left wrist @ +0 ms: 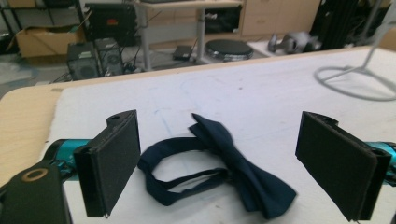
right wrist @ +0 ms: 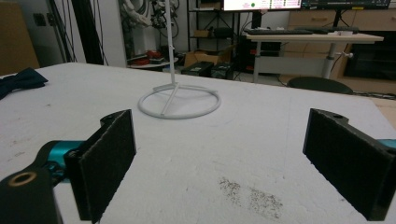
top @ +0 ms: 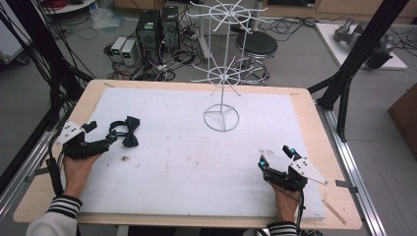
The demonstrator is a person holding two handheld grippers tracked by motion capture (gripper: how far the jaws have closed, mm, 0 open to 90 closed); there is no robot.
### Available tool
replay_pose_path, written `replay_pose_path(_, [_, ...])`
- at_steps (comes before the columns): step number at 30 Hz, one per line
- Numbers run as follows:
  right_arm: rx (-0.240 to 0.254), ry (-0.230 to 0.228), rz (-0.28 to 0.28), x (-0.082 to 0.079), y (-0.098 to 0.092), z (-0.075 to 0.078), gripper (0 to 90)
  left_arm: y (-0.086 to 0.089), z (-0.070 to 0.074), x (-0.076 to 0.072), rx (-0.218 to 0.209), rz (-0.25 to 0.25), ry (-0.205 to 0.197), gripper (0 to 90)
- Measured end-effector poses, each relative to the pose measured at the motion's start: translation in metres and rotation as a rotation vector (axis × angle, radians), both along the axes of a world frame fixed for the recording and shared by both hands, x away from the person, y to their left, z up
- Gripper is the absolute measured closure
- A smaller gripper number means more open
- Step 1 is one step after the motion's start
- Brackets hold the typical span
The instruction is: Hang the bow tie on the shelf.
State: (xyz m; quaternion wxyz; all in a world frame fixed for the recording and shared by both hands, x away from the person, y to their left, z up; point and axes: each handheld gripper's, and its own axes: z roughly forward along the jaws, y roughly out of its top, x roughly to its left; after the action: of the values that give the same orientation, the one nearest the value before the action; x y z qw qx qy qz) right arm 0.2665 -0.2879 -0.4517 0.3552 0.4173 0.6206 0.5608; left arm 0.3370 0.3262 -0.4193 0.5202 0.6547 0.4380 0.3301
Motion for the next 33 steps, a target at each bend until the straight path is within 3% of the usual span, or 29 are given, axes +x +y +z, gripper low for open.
replay_pose_path(6, [0.001, 0.001, 0.002, 0.0, 0.0, 0.0, 8.5, 0.005, 0.005, 0.015, 0.04, 0.029, 0.045, 14.7])
replay_pose_path(11, [0.001, 0.0, 0.003, 0.0, 0.0, 0.0, 8.5, 0.01, 0.009, 0.032, 0.074, 0.052, 0.121, 15.9])
replay_pose_path(22, [-0.002, -0.004, 0.001, 0.001, -0.001, 0.0, 8.5, 0.009, 0.005, 0.051, 0.112, 0.044, 0.225, 19.7])
replay_pose_path(23, [-0.001, -0.004, 0.001, 0.001, 0.0, 0.0, 8.5, 0.009, 0.005, 0.055, 0.129, 0.043, 0.253, 19.8])
replay_pose_path(24, [-0.001, -0.004, 0.001, 0.001, 0.0, 0.0, 8.5, 0.009, 0.005, 0.055, 0.129, 0.043, 0.253, 19.9])
replay_pose_path(25, [-0.002, -0.004, 0.001, 0.001, 0.0, 0.0, 8.5, 0.008, 0.006, 0.058, 0.142, 0.045, 0.291, 20.0])
replay_pose_path(26, [-0.002, -0.004, 0.001, 0.001, 0.0, 0.0, 8.5, 0.008, 0.006, 0.058, 0.142, 0.045, 0.291, 20.0])
replay_pose_path(29, [-0.003, -0.003, 0.003, 0.001, 0.0, 0.0, 8.5, 0.007, 0.006, 0.066, 0.166, 0.04, 0.35, 21.7])
replay_pose_path(33, [-0.003, -0.003, 0.003, 0.001, 0.0, 0.0, 8.5, 0.005, 0.005, 0.072, 0.195, 0.036, 0.398, 25.3])
